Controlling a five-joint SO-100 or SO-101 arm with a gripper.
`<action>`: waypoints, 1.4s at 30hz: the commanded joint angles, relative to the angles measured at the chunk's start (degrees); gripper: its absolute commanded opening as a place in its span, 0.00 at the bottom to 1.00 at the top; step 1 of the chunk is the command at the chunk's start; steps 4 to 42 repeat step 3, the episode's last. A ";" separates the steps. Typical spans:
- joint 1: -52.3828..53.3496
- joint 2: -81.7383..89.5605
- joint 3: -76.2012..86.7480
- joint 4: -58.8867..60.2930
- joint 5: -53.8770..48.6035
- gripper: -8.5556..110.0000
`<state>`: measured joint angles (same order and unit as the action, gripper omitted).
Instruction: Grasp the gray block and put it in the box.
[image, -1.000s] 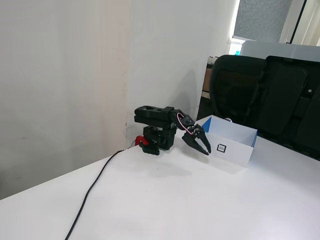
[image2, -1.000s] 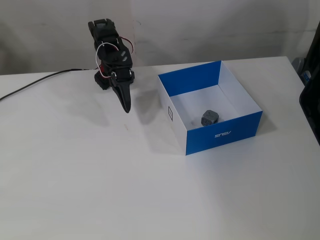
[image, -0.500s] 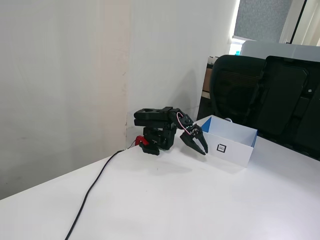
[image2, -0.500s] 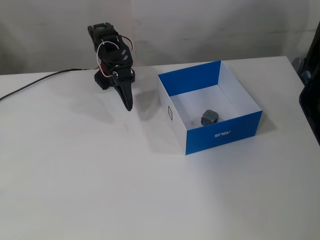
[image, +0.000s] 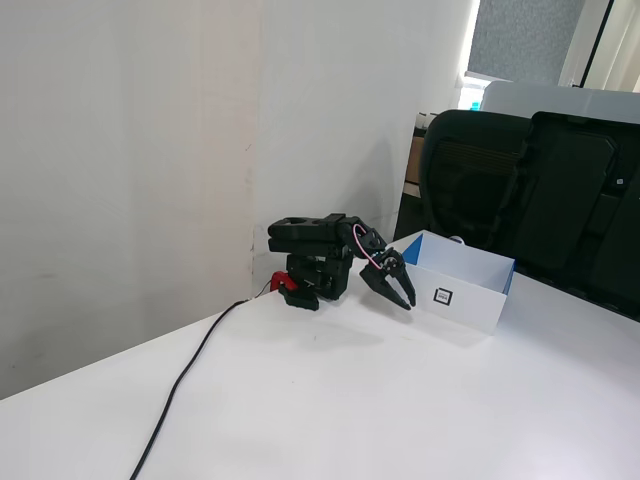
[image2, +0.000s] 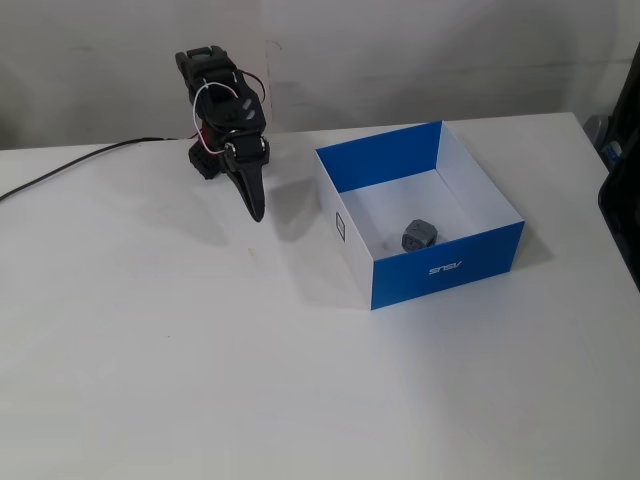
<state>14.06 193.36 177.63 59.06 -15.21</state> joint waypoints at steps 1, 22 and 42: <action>0.70 1.14 3.34 0.18 -0.26 0.07; 0.70 1.14 3.34 0.18 -0.26 0.07; 0.70 1.14 3.34 0.18 -0.26 0.07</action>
